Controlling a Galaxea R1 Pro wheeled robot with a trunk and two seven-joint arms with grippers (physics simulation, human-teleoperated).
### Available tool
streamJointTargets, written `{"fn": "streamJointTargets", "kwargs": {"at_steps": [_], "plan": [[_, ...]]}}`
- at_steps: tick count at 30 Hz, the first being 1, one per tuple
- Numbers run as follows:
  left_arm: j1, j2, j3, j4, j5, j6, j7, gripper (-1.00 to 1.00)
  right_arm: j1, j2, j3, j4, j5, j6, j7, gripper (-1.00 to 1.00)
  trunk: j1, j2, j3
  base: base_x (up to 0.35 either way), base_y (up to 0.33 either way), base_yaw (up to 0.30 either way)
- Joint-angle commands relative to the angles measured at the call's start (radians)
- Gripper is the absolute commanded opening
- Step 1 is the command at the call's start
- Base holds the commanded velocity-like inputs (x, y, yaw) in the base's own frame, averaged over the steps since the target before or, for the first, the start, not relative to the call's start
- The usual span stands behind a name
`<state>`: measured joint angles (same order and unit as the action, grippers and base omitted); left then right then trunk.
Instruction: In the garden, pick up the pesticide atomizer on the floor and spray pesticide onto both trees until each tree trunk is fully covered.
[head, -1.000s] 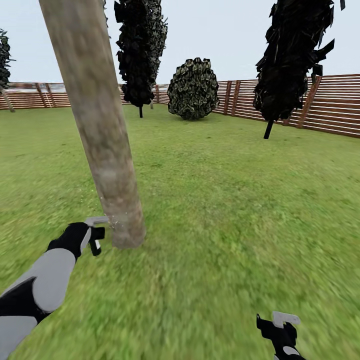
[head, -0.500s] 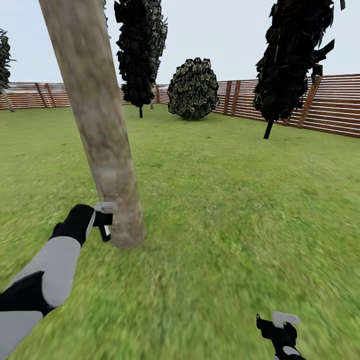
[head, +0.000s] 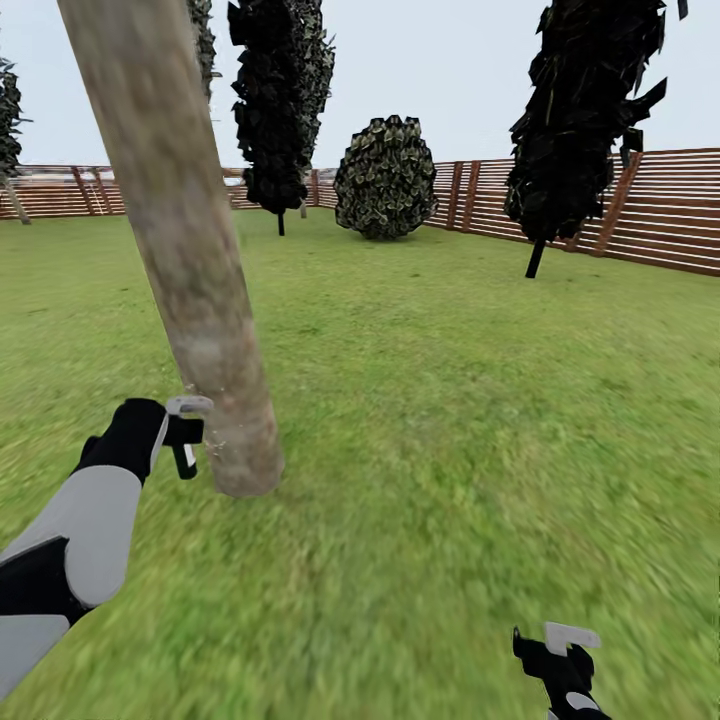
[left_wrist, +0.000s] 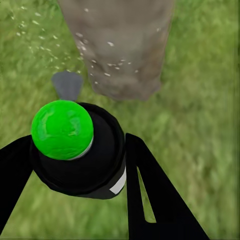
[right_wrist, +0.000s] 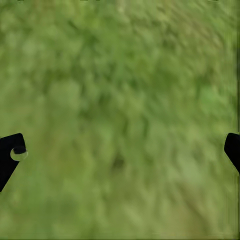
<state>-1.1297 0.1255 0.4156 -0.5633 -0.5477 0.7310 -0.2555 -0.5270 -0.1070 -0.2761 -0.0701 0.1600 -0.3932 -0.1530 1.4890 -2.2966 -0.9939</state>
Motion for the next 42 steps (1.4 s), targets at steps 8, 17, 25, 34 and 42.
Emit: {"fn": "streamJointTargets", "kwargs": {"at_steps": [8,17,25,34,42], "plan": [[0.004,-0.001,0.005,0.009,-0.012,0.001,-0.002,-1.0,-0.001,0.0,-0.006,0.002,0.011,-0.003,-0.004,1.0,0.0,0.0,-0.001,0.198,-0.204,0.139],[0.066,-0.001,0.006,0.001,-0.011,-0.003,0.004,-1.0,-0.001,0.0,-0.006,0.001,0.011,-0.003,-0.004,1.0,0.0,0.0,-0.001,0.075,-0.248,0.002],[0.093,0.002,0.013,0.014,-0.011,-0.002,0.006,-1.0,-0.001,0.001,-0.006,0.002,0.01,-0.003,-0.004,1.0,0.0,0.0,-0.001,0.0,-0.276,0.118],[0.177,0.029,0.019,0.004,-0.004,-0.01,0.006,-1.0,-0.001,0.001,-0.006,0.002,0.012,-0.003,-0.004,1.0,0.0,0.0,-0.001,0.177,-0.223,0.096],[0.236,0.039,0.023,0.003,-0.001,-0.026,0.036,-1.0,-0.001,0.001,-0.006,0.003,0.011,-0.003,-0.004,1.0,0.0,0.0,-0.001,0.137,-0.101,0.09]]}}
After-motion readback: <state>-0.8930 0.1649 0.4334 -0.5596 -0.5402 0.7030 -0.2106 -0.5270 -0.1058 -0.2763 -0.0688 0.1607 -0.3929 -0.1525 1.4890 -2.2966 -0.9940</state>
